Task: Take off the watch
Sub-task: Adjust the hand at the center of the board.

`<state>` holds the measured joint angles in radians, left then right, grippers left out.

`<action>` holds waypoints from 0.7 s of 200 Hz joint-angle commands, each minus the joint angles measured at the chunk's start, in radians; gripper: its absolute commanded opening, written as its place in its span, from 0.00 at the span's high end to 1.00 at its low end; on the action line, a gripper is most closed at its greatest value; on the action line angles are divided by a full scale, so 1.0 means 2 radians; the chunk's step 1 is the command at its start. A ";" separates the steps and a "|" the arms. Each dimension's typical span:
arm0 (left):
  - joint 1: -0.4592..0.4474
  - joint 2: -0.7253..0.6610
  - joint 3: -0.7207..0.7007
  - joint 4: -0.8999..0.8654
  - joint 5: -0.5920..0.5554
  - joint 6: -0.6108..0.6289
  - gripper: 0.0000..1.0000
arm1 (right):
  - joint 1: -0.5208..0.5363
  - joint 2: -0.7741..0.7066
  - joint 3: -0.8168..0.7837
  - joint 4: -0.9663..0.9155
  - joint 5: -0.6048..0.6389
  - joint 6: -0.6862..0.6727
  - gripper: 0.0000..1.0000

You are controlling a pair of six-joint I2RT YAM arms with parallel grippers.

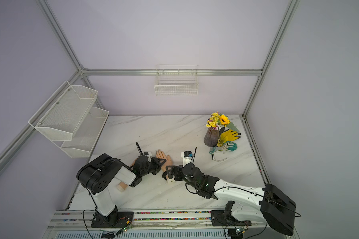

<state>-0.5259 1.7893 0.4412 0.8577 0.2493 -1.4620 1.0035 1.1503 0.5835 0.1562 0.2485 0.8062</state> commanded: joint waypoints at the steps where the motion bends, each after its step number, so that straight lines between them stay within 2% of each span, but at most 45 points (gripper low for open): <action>1: -0.002 -0.028 0.014 -0.080 -0.015 0.039 0.96 | 0.016 0.016 0.045 -0.093 0.080 -0.052 0.05; 22: -0.002 -0.053 0.023 -0.121 -0.020 0.059 0.97 | 0.036 0.040 0.077 -0.117 0.097 -0.105 0.06; 35: -0.002 -0.069 0.031 -0.151 -0.026 0.081 0.98 | 0.039 0.061 0.086 -0.115 0.070 -0.145 0.11; 60: -0.003 -0.094 0.061 -0.222 -0.031 0.142 1.00 | 0.039 0.082 0.086 -0.079 -0.024 -0.199 0.20; 83: -0.002 -0.102 0.097 -0.275 -0.016 0.219 1.00 | 0.039 0.110 0.113 -0.085 -0.048 -0.229 0.30; 96: -0.001 -0.097 0.129 -0.320 -0.003 0.265 1.00 | 0.039 0.112 0.124 -0.076 -0.038 -0.261 0.35; 114: -0.002 -0.089 0.159 -0.363 0.008 0.312 1.00 | 0.039 0.088 0.111 -0.025 -0.014 -0.361 0.47; 129: -0.001 -0.085 0.169 -0.376 0.008 0.333 1.00 | 0.038 0.055 0.070 0.032 0.017 -0.467 0.47; 140: 0.001 -0.083 0.173 -0.382 0.011 0.344 1.00 | 0.038 0.028 0.039 0.062 0.015 -0.554 0.47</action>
<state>-0.5266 1.6222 0.7425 0.1673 0.2356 -0.9188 1.0744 1.3117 0.7528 0.1009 0.2321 0.1043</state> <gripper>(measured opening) 0.208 0.530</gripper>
